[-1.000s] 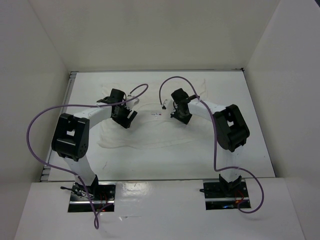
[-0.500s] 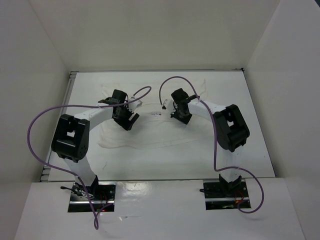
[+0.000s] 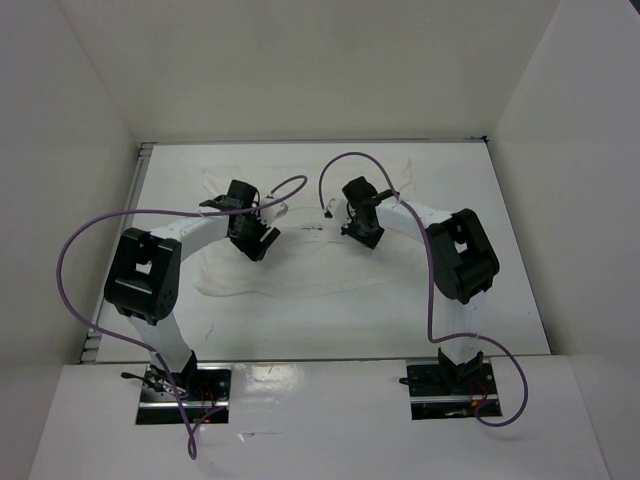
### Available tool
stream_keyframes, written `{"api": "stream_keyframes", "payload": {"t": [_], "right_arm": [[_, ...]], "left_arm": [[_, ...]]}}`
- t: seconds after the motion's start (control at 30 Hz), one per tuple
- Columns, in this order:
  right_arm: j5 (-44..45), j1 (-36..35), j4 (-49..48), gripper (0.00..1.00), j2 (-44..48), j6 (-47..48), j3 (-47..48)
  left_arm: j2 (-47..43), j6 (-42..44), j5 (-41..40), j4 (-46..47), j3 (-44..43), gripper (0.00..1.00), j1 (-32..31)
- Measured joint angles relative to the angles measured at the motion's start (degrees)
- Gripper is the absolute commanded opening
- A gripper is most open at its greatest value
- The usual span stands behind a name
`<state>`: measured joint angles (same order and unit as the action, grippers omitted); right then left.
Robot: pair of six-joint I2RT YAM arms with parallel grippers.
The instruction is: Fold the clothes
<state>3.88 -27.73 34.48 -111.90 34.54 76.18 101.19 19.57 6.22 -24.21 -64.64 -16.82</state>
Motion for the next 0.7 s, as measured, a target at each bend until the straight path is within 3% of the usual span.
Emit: {"api": "stream_keyframes", "payload": {"t": [0.3,0.7], "right_arm": [[0.0,0.0,0.0,0.00,0.0,-0.4,0.0],[0.0,0.0,0.1,0.00,0.0,-0.4,0.0]], "left_arm": [[0.6,1.5,-0.9,0.3,0.0,0.74,-0.2],[2.1,3.0,-1.6,0.7,-0.1,0.57,-0.2]]}}
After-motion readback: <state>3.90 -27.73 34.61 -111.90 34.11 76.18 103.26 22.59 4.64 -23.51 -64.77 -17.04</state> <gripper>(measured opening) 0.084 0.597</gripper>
